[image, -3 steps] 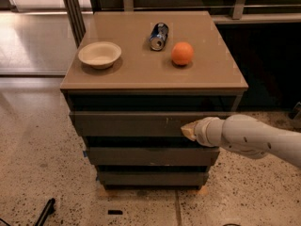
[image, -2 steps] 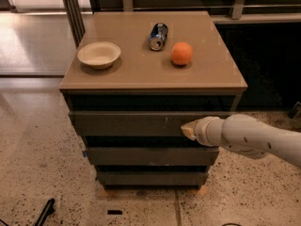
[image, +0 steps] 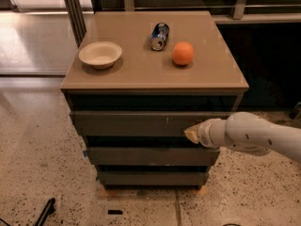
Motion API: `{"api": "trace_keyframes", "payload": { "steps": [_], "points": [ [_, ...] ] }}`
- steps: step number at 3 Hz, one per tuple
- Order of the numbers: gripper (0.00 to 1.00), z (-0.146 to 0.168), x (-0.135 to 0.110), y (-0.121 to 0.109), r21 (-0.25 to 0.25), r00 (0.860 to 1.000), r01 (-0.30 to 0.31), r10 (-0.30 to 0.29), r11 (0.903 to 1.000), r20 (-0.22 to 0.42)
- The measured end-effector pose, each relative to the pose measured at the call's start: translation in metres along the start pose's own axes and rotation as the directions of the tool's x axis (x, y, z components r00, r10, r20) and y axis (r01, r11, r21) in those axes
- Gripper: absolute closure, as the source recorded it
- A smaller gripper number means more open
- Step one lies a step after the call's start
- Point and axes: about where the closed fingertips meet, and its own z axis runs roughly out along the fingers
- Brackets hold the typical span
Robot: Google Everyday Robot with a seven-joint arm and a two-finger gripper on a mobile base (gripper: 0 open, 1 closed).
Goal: Close top drawer
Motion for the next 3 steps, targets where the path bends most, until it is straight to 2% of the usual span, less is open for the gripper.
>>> {"api": "trace_keyframes", "payload": {
  "steps": [1, 2, 3],
  "points": [
    [1.0, -0.026, 0.047, 0.014, -0.101, 0.993, -0.064, 0.053, 0.9928, -0.108],
    [1.0, -0.066, 0.08, 0.029, -0.164, 0.981, -0.112, 0.083, 0.9802, -0.175],
    [0.82, -0.069, 0.083, 0.036, -0.19, 0.979, -0.117, 0.08, 0.9749, -0.189]
  ]
}}
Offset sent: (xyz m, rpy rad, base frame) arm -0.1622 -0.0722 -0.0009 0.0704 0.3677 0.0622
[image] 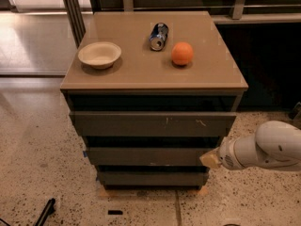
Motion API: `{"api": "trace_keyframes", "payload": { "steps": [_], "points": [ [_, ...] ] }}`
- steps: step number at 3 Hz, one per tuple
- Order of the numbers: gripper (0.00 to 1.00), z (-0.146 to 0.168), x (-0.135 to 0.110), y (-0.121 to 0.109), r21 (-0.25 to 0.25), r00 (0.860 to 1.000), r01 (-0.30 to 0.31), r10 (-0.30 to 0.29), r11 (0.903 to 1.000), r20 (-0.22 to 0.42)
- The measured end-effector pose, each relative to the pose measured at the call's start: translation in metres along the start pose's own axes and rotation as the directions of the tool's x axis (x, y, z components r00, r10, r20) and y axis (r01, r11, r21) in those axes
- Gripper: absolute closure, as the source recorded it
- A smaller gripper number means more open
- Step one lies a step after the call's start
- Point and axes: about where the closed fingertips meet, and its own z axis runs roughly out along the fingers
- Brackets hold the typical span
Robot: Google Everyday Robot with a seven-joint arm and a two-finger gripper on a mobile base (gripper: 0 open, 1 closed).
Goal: Close top drawer
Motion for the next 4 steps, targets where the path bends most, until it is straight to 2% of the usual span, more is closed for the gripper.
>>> {"api": "trace_keyframes", "payload": {
  "steps": [3, 4],
  "points": [
    [0.12, 0.0, 0.0, 0.0001, 0.0, 1.0, 0.0, 0.0, 1.0, 0.0],
    [0.0, 0.0001, 0.0, 0.0001, 0.0, 1.0, 0.0, 0.0, 1.0, 0.0]
  ]
}}
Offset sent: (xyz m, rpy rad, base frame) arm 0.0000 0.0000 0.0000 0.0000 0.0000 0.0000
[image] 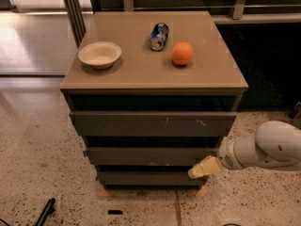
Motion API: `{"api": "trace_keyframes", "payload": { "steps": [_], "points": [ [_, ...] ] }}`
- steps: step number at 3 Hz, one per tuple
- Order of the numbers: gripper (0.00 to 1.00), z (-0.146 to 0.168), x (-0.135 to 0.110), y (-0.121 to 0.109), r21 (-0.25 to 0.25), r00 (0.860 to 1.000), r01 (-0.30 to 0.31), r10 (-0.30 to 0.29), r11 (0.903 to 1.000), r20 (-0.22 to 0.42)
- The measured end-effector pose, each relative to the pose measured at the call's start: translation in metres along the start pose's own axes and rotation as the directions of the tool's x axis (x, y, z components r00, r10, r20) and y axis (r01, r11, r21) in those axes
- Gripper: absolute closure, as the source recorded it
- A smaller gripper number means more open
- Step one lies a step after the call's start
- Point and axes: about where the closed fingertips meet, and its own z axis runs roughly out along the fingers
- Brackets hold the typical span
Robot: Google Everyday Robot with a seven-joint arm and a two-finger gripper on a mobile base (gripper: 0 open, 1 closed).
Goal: Close top drawer
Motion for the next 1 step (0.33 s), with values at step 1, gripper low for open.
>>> {"api": "trace_keyframes", "payload": {
  "steps": [1],
  "points": [
    [0.0, 0.0, 0.0, 0.0, 0.0, 1.0, 0.0, 0.0, 1.0, 0.0]
  ]
}}
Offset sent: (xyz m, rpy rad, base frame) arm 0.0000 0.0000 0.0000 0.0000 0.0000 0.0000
